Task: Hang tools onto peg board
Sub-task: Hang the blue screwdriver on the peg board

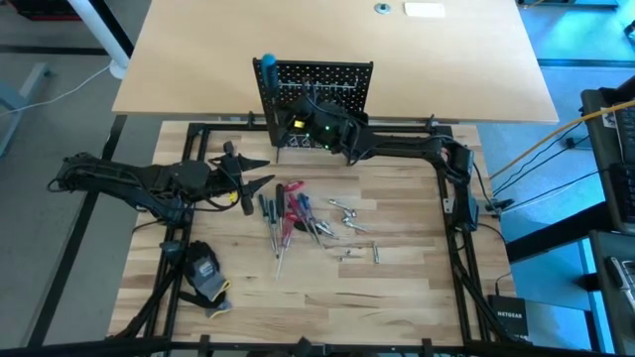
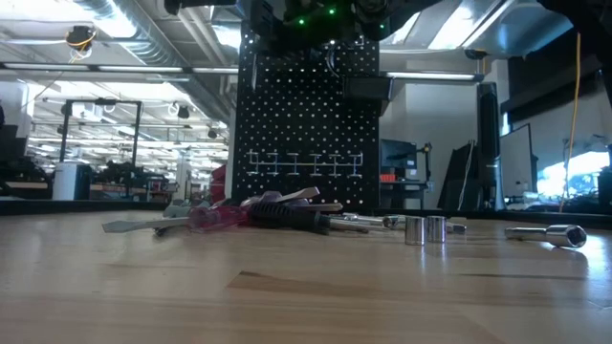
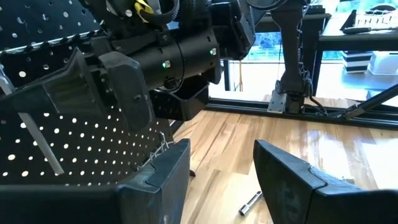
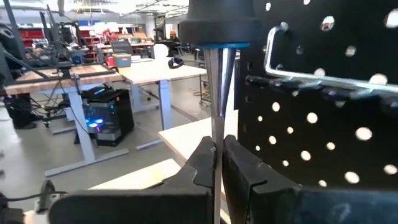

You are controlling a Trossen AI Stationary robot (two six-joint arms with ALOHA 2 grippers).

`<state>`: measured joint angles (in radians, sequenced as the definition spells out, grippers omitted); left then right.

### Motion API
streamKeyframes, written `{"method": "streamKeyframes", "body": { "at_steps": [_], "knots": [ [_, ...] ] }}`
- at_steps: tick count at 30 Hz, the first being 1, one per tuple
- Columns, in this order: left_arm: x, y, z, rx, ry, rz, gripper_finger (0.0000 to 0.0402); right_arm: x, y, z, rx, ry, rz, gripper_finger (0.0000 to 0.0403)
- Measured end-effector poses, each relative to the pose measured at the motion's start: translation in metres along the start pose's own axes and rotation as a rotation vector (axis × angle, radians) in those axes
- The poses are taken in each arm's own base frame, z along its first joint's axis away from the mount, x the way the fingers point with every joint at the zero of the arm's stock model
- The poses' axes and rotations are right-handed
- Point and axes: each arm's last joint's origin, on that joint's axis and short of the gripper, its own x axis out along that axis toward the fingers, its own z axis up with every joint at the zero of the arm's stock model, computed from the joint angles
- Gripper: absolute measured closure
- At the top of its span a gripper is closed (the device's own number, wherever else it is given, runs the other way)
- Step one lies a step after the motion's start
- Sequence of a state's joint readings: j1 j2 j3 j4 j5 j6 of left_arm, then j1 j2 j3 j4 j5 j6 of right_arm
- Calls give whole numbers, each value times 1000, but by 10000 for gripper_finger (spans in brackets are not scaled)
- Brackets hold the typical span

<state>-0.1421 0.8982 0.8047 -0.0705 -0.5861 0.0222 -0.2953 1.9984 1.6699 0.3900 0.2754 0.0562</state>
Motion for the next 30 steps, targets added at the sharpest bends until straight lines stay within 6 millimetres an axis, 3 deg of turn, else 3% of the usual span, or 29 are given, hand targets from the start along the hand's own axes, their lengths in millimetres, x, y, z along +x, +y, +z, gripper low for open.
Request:
{"method": "streamKeyframes", "body": {
  "at_steps": [30],
  "knots": [
    [0, 0, 0, 1, 2, 0, 234, 2, -10, 4, 33, -31, -38, 388]
  ]
}}
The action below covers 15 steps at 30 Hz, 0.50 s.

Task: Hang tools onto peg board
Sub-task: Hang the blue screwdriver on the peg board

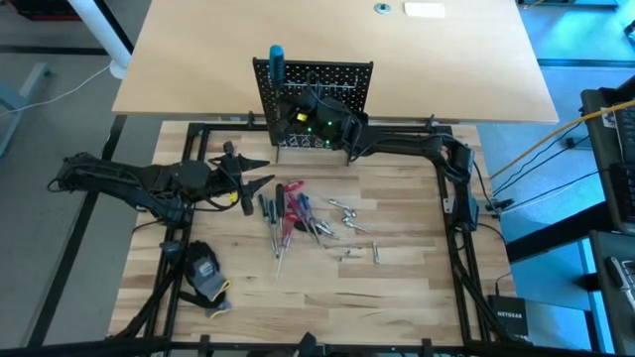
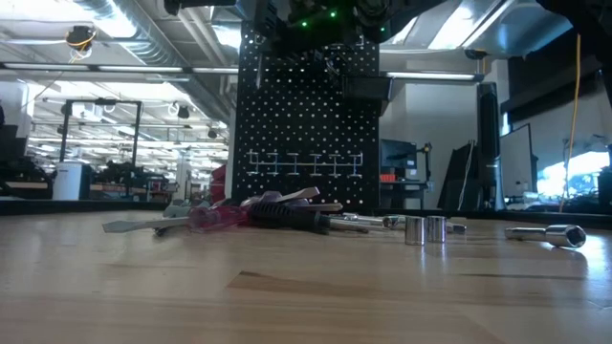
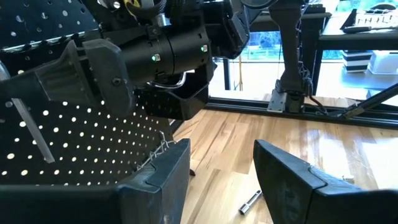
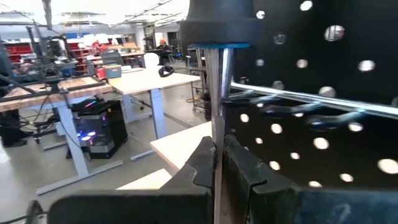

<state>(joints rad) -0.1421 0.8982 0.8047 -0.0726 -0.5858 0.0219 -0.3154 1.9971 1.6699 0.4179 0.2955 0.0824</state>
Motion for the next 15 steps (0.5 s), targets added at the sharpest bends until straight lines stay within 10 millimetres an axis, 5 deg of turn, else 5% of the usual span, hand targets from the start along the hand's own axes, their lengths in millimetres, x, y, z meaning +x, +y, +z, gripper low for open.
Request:
{"method": "streamKeyframes", "body": {
  "at_steps": [15],
  "knots": [
    [0, 0, -1, -4, 5, 0, 234, 2, -11, -3, -19, 44, -44, 388]
  ]
}}
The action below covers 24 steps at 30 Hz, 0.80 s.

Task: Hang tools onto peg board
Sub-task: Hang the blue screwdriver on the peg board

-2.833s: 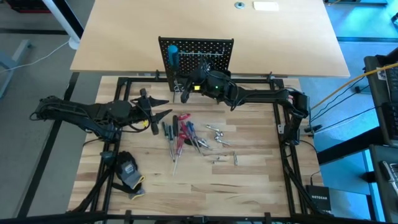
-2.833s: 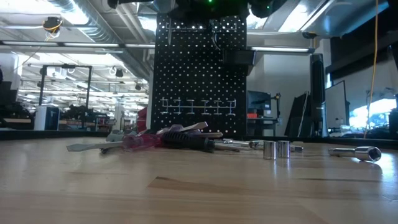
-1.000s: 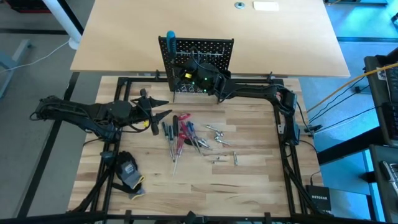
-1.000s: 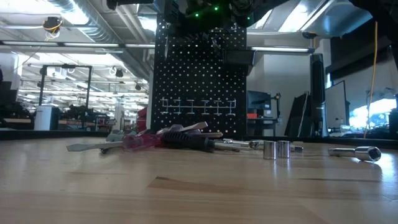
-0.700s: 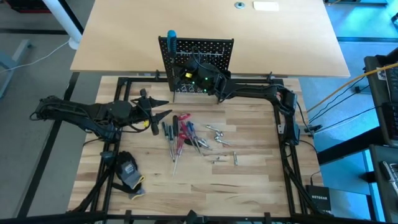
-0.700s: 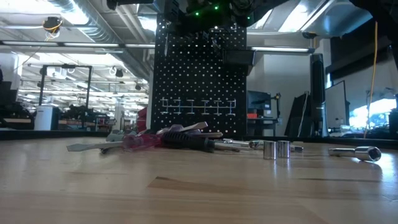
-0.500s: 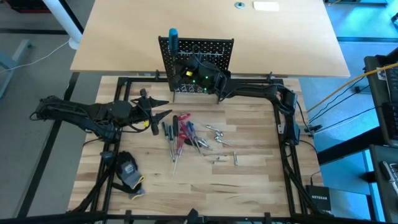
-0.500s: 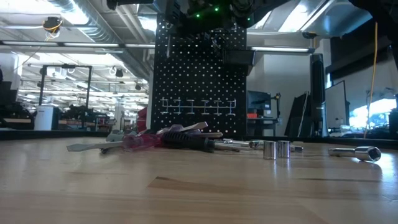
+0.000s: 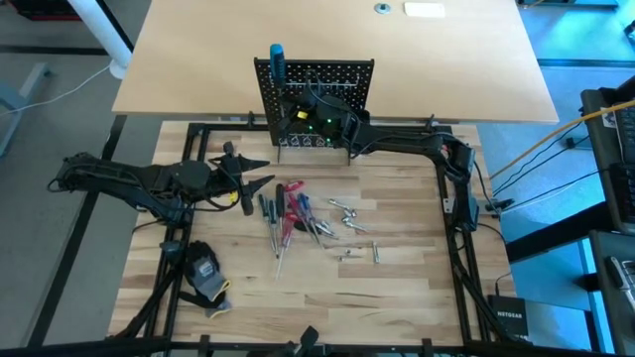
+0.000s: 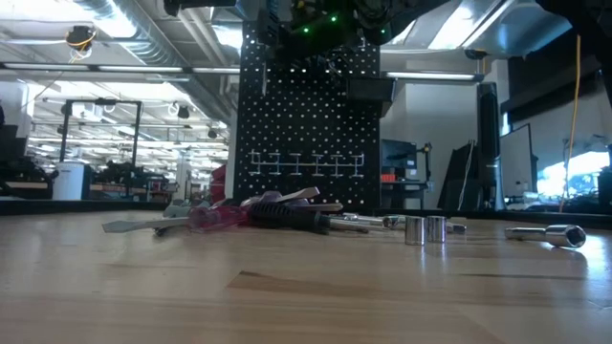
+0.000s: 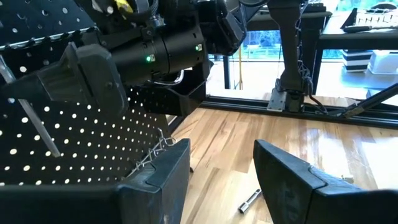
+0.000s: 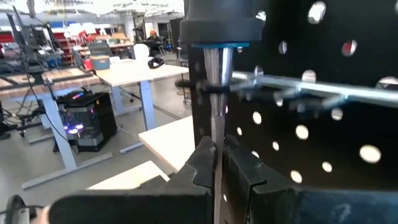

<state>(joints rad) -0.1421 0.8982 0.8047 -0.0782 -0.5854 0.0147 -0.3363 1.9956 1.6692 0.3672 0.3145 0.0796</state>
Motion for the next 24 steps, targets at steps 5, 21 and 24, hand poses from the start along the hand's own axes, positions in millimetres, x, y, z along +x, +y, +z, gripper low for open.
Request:
{"method": "streamKeyframes", "body": {
  "at_steps": [5, 21, 24],
  "knots": [
    [0, 0, 0, 0, 0, 0, 234, 0, 0, -1, -7, 7, 0, 388],
    [0, 0, 0, 0, 0, 0, 234, 0, 1, -5, -13, 52, 9, 367],
    [0, 0, 0, 0, 0, 0, 234, 0, 1, -8, -15, 67, 9, 332]
  ]
}}
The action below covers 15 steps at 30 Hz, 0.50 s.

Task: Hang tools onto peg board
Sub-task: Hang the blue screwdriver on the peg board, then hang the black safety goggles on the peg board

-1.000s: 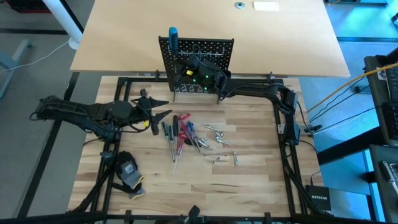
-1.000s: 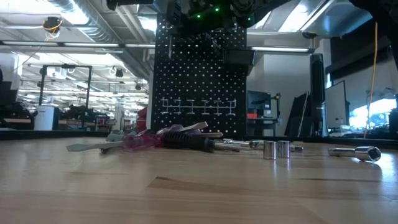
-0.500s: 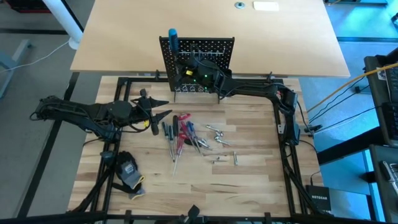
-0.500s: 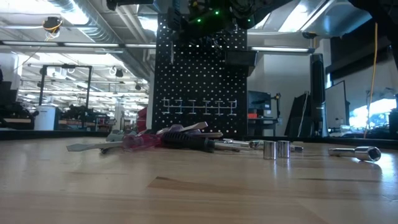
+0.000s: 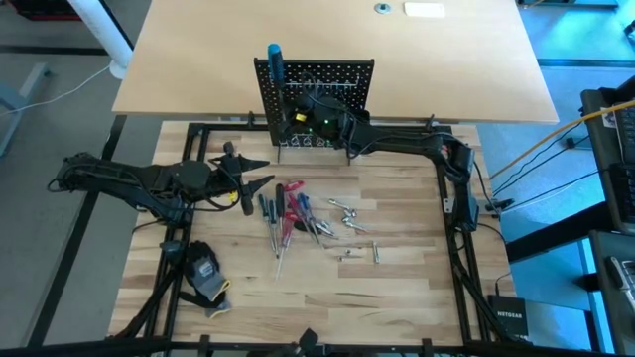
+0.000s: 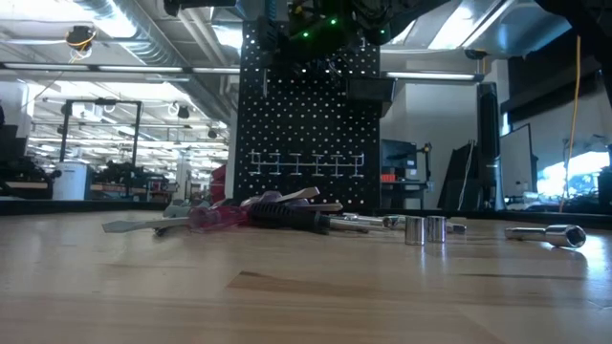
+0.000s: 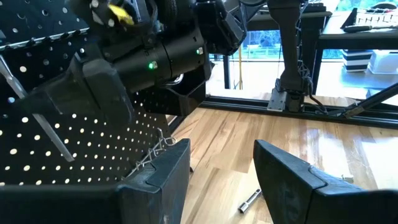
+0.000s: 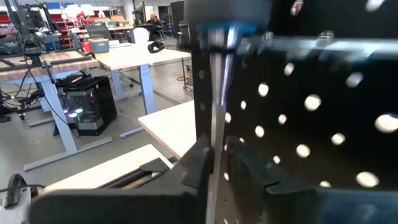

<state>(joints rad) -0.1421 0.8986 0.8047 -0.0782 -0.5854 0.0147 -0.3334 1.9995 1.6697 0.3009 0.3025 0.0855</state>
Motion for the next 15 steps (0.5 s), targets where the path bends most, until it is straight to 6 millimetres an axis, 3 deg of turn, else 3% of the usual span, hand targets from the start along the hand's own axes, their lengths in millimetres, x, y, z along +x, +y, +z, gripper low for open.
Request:
{"method": "streamKeyframes", "body": {
  "at_steps": [8, 15],
  "knots": [
    [0, 0, 0, 1, 2, 0, 234, -7, 9, 2, -40, 32, 17, 250],
    [0, 0, -1, 6, 10, 0, 234, -18, 21, 3, -104, 89, -58, 238]
  ]
}}
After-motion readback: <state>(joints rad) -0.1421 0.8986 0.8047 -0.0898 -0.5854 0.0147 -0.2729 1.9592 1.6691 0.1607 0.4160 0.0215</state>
